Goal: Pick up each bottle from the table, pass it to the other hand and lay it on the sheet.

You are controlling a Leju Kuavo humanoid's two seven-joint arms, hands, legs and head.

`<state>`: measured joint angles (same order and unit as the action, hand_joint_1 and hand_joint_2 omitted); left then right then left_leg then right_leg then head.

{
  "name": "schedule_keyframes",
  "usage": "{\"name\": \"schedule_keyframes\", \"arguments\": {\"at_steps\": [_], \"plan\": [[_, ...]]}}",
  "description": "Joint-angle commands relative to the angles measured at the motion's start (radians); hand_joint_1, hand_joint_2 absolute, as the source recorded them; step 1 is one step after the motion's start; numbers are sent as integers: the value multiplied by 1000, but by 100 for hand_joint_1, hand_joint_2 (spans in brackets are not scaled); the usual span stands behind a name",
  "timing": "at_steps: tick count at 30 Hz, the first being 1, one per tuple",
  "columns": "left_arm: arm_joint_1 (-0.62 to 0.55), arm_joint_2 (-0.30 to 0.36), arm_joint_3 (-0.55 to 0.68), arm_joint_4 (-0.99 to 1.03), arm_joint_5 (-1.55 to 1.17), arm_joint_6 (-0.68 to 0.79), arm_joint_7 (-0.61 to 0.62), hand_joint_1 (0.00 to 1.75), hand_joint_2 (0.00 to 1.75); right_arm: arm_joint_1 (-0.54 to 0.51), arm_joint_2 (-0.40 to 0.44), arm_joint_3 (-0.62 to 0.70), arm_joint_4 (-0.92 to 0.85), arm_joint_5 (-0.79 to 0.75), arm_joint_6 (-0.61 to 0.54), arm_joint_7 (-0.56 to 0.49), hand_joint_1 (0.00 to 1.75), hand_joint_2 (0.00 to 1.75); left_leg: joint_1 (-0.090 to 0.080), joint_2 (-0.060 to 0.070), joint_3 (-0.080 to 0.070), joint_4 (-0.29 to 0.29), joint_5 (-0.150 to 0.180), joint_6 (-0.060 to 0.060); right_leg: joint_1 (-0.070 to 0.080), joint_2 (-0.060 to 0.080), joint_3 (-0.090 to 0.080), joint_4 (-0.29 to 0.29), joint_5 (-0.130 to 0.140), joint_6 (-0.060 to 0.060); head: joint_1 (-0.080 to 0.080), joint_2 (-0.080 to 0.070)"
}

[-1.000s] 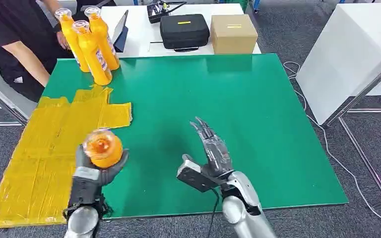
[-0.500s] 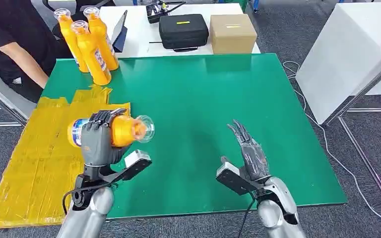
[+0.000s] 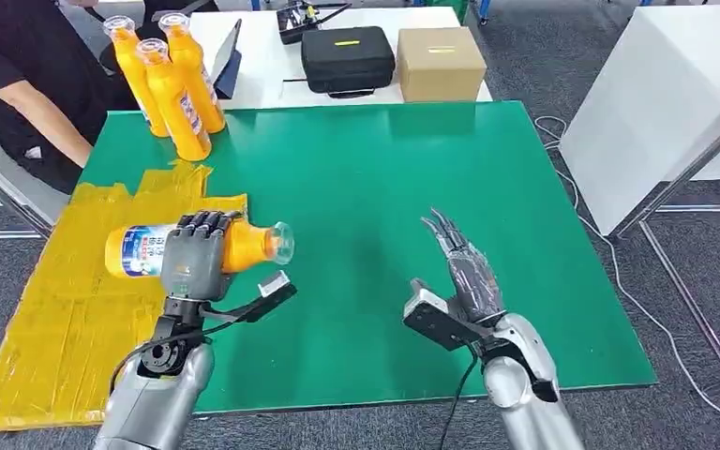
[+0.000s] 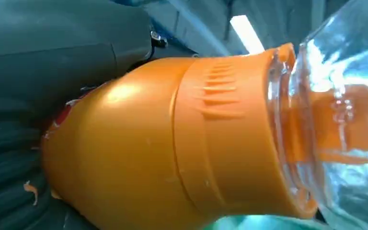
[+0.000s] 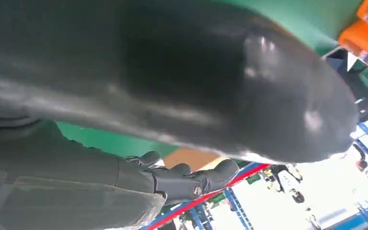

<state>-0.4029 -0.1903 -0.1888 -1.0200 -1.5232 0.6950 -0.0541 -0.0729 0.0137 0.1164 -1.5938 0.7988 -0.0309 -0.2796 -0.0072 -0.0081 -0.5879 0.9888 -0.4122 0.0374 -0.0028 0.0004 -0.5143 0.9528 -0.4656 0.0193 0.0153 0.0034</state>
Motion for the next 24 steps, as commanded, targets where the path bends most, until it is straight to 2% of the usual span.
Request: {"name": "schedule_keyframes", "arguments": {"at_steps": [1, 2, 3, 6, 10, 11, 12, 13, 14, 15, 16, 19, 20, 22, 24], "plan": [[-115, 125, -55, 313, 8, 3, 121, 175, 175, -64, 44, -11, 33, 21, 38, -10, 0, 0, 0, 5, 5, -1, -2, -4, 0, 4, 4, -1, -1, -1, 0, 0], [-110, 122, -30, 321, -11, 3, 125, 175, 175, -68, 47, -10, 34, 25, 41, -12, 0, 0, 0, 0, 1, 1, -1, -3, 0, -1, 2, 1, -1, 0, 0, 0], [-105, 111, 22, 348, -13, 3, 112, 175, 175, -76, 55, -12, 37, 30, 44, -13, 0, 0, 0, 4, 3, -1, -1, -2, -1, 3, 1, 0, 0, 0, 0, 0], [-99, 111, 56, 385, -41, 3, 108, 175, 175, -99, 58, -7, 42, 40, 57, -6, 0, 0, 0, 7, 5, -2, -2, -3, 0, 6, 3, -1, 0, -1, 0, 0], [-99, 111, 56, 385, -41, 3, 108, 175, 175, -99, 58, -7, 42, 40, 57, -6, 0, 0, 1, 4, 4, -1, -2, -3, 0, 2, 3, -1, -1, 0, 0, 0], [-81, 112, 94, 375, -46, 3, 75, 175, 175, -108, 54, 0, 44, 37, 54, -2, 0, 0, 1, 3, 4, 0, -2, -3, 0, 2, 4, -1, -1, 0, 0, 0], [-96, 113, 52, 401, -48, 3, 121, 175, 175, -112, 56, 1, 46, 39, 56, -4, 0, 0, 0, 3, 1, -1, -1, -2, 0, 2, 1, -1, 0, 0, 0, 0], [-48, 125, 22, 314, -41, -51, 145, 175, 175, -122, 36, 3, 44, 25, 74, -8, 0, 0, 0, 3, 2, 0, -1, -2, 0, 2, 2, -1, -1, 0, 0, 0], [-87, 120, 30, 440, -48, 3, 151, 175, 175, -127, 54, 15, 48, 29, 74, -6, 0, 0, 0, 4, 2, -1, -1, -1, 0, 3, 1, 0, 0, 0, 0, 0], [-100, 124, 21, 478, -48, 3, 165, 84, 175, -133, 59, 20, 50, 37, 74, -3, 0, 0, 0, 4, 2, 0, -2, -2, 0, 3, 2, 0, 0, 0, 0, 0], [-114, 143, -52, 541, -48, 3, 213, 0, 175, -137, 61, 31, 48, 47, 76, -5, 0, 0, 0, 5, 4, -1, -2, -3, 0, 4, 3, -1, -1, 0, 0, 0], [-79, 158, -38, 523, -48, 0, 191, 0, 175, -144, 60, 64, 43, 55, 77, 7, 0, 0, 0, 3, 3, -1, -1, -2, 0, 3, 2, -1, 0, 0, 0, 0], [-105, 146, -59, 593, -48, 3, 228, 0, 0, -134, 56, 68, 33, 56, 77, 1, 0, 0, 0, 6, 5, -2, -2, -3, 0, 6, 3, -1, 0, -1, 0, 0], [-107, 144, -66, 607, -48, 3, 231, 0, 0, -133, 57, 80, 26, 58, 78, -5, 0, 0, 1, 8, 8, -1, -4, -5, 0, 7, 6, -1, -1, -1, 0, 0], [-89, 143, -47, 583, -39, 3, 214, 0, 0, -135, 54, 93, 24, 59, 79, -6, 0, 0, 0, 3, 4, -1, -2, -4, 0, 2, 4, -1, -2, -1, 0, 0]]}}
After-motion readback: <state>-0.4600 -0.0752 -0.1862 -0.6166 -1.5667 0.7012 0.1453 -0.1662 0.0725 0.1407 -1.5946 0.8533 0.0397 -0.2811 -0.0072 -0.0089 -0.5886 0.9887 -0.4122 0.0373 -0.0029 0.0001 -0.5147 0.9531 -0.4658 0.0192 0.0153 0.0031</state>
